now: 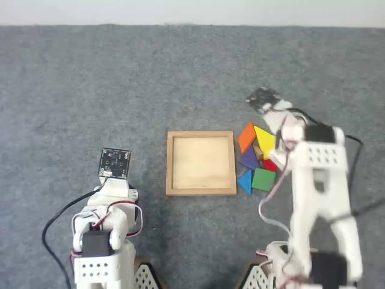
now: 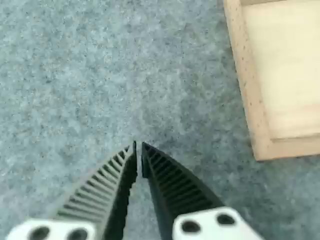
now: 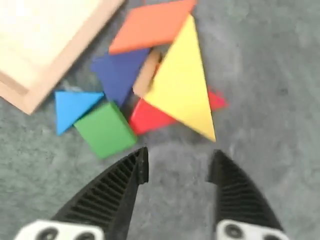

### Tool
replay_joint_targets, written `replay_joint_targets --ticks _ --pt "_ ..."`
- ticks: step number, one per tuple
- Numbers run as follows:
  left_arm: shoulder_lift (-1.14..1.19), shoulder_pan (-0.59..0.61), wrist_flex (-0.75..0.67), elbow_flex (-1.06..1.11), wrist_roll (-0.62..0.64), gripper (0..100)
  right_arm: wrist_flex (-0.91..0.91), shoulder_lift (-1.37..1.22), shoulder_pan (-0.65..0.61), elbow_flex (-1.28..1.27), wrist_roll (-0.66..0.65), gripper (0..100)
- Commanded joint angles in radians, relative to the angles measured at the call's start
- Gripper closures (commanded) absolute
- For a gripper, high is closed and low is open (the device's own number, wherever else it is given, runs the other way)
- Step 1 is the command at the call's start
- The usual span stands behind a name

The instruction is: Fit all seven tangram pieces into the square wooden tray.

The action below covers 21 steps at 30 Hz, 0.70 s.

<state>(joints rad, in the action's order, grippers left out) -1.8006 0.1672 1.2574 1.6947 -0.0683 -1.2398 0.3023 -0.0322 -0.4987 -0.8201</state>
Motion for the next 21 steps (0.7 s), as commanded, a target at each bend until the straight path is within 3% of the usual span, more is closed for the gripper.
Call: replay_joint_targets --ticks 1,8,21 --pt "-0.015 -0.005 0.003 -0.01 -0.002 98 -0.005 -0.111 -0.018 0.14 -0.031 68.9" --pt "-0.015 -0.005 0.003 -0.01 -0.002 98 -0.002 -0.341 -0.028 0.262 -0.143 56.6" --pt "-0.015 -0.005 0.003 -0.01 -0.002 98 0.064 -0.63 -0.093 0.42 -0.08 56.4"
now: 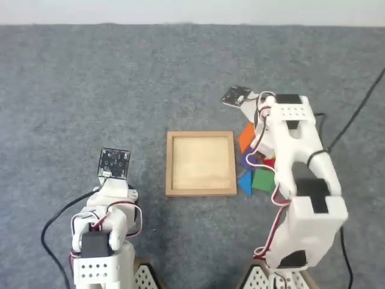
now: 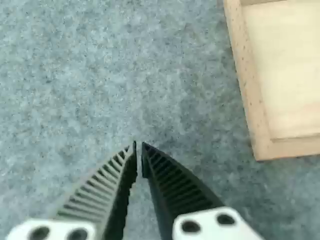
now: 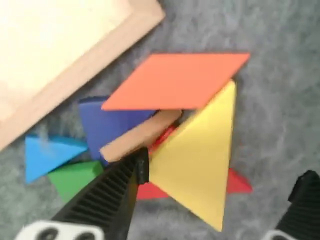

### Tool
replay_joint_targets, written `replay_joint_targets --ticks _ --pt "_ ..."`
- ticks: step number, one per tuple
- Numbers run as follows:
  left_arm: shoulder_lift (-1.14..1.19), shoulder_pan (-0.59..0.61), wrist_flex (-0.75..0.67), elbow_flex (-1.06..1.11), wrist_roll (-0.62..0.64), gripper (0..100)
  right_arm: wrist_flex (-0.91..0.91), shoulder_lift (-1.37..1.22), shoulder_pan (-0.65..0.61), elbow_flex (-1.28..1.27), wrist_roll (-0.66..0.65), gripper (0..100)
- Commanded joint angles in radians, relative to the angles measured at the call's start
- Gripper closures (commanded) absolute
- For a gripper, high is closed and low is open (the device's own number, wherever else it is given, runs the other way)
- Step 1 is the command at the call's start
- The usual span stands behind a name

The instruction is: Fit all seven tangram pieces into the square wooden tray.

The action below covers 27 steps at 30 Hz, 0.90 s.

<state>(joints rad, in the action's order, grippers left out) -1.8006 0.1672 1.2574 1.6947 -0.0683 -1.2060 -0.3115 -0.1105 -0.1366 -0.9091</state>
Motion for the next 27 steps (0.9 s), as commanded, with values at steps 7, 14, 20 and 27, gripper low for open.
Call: replay_joint_targets --ticks 7,14,20,27 --pt "-0.015 -0.005 0.003 -0.01 -0.002 98 0.048 -0.079 0.031 0.074 0.009 56.5" --pt "-0.015 -0.005 0.003 -0.01 -0.002 98 0.025 -0.084 0.058 0.064 0.006 56.5" --pt "-0.015 -0.005 0.003 -0.01 -0.002 98 -0.036 -0.073 0.045 0.046 -0.063 56.5" --pt "-0.015 -0.005 0.003 -0.01 -0.002 98 -0.166 0.104 0.03 0.034 -0.103 56.5"
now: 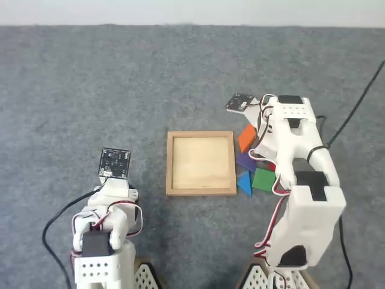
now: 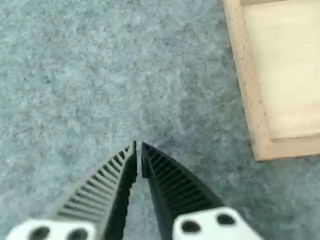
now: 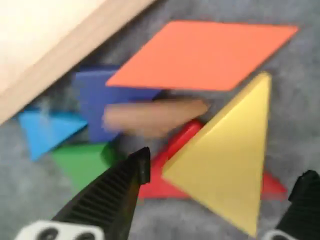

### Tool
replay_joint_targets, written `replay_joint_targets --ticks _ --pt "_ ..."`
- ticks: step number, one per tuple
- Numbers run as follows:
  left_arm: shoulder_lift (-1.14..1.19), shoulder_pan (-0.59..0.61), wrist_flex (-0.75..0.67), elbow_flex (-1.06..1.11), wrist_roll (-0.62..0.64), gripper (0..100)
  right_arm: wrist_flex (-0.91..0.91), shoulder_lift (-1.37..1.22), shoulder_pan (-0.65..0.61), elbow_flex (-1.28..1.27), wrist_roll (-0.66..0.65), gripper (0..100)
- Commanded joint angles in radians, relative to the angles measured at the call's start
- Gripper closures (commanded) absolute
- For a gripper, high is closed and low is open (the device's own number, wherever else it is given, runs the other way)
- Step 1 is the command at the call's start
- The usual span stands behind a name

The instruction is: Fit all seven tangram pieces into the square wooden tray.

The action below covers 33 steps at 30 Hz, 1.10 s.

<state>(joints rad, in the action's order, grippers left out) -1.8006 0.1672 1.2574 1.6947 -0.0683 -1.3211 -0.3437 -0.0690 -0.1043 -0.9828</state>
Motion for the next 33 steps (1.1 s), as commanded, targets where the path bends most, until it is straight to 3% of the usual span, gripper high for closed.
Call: replay_joint_targets --ticks 1,9,22,33 --pt "-0.015 -0.005 0.003 -0.01 -0.002 98 -0.05 0.165 -0.01 -0.017 -0.04 56.5" --pt "-0.015 -0.005 0.003 -0.01 -0.002 98 0.074 0.193 -0.016 -0.184 -0.175 56.5" --pt "-0.015 -0.005 0.003 -0.01 -0.002 98 0.163 0.073 0.038 -0.106 -0.126 56.6" --pt "-0.015 -0.005 0.003 -0.01 -0.002 98 0.185 0.002 0.044 -0.1 -0.133 78.6"
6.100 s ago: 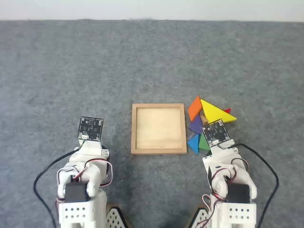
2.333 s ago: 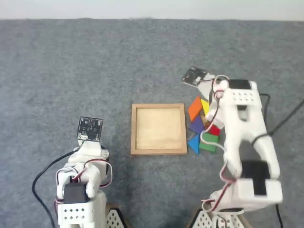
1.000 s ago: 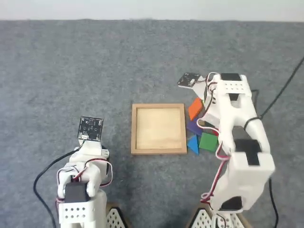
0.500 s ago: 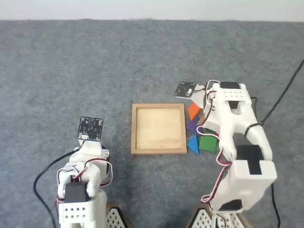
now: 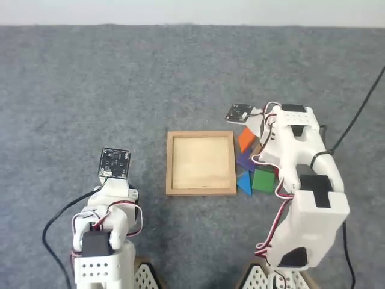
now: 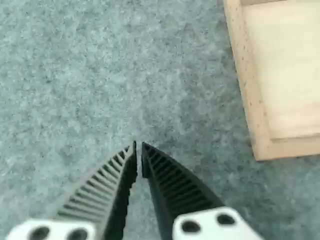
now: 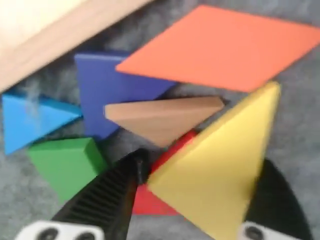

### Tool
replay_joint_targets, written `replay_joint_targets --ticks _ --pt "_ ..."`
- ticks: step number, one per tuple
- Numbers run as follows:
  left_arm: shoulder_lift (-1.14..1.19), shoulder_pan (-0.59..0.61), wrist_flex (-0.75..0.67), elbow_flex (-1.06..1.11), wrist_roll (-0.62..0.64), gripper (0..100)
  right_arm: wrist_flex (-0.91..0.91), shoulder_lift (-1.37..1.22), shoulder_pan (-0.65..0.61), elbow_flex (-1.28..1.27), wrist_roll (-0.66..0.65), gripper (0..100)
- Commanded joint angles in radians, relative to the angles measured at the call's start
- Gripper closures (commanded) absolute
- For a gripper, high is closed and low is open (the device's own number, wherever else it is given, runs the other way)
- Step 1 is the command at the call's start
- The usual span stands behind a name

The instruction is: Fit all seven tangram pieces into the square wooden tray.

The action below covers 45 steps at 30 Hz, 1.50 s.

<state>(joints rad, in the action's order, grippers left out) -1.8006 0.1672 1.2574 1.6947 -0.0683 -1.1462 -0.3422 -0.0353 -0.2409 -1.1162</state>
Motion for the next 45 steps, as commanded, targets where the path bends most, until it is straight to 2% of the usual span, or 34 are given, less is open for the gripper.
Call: replay_joint_targets --ticks 1,7,11,16,18,21,23,25,29,33,38,40,45 --pt "-0.015 -0.005 0.003 -0.01 -0.002 98 0.007 0.001 0.01 0.043 0.014 80.7" --pt "-0.015 -0.005 0.003 -0.01 -0.002 98 -0.001 0.001 0.012 0.075 0.084 88.9" --pt "-0.015 -0.005 0.003 -0.01 -0.002 98 -0.013 0.001 0.012 0.107 0.146 88.9" --pt "-0.015 -0.005 0.003 -0.01 -0.002 98 -0.104 0.002 0.013 0.18 0.16 88.9" --pt "-0.015 -0.005 0.003 -0.01 -0.002 98 -0.162 0.028 0.05 0.226 0.164 89.0" --pt "-0.015 -0.005 0.003 -0.01 -0.002 98 -0.208 0.16 0.143 0.261 0.255 89.0" --pt "-0.015 -0.005 0.003 -0.01 -0.002 98 -0.231 0.282 0.206 0.242 0.354 89.0" --pt "-0.015 -0.005 0.003 -0.01 -0.002 98 -0.243 0.386 0.24 0.169 0.525 89.0" --pt "-0.015 -0.005 0.003 -0.01 -0.002 98 -0.22 0.521 0.232 -0.029 0.836 88.9" --pt "-0.015 -0.005 0.003 -0.01 -0.002 98 -0.197 0.567 0.263 -0.152 0.964 88.9" --pt "-0.015 -0.005 0.003 -0.01 -0.002 98 -0.136 0.538 0.262 -0.236 1.315 88.8" --pt "-0.015 -0.005 0.003 -0.01 -0.002 98 -0.13 0.515 0.268 -0.232 1.435 85.7" --pt "-0.015 -0.005 0.003 -0.01 -0.002 98 -0.105 0.404 0.232 -0.216 1.619 66.0"
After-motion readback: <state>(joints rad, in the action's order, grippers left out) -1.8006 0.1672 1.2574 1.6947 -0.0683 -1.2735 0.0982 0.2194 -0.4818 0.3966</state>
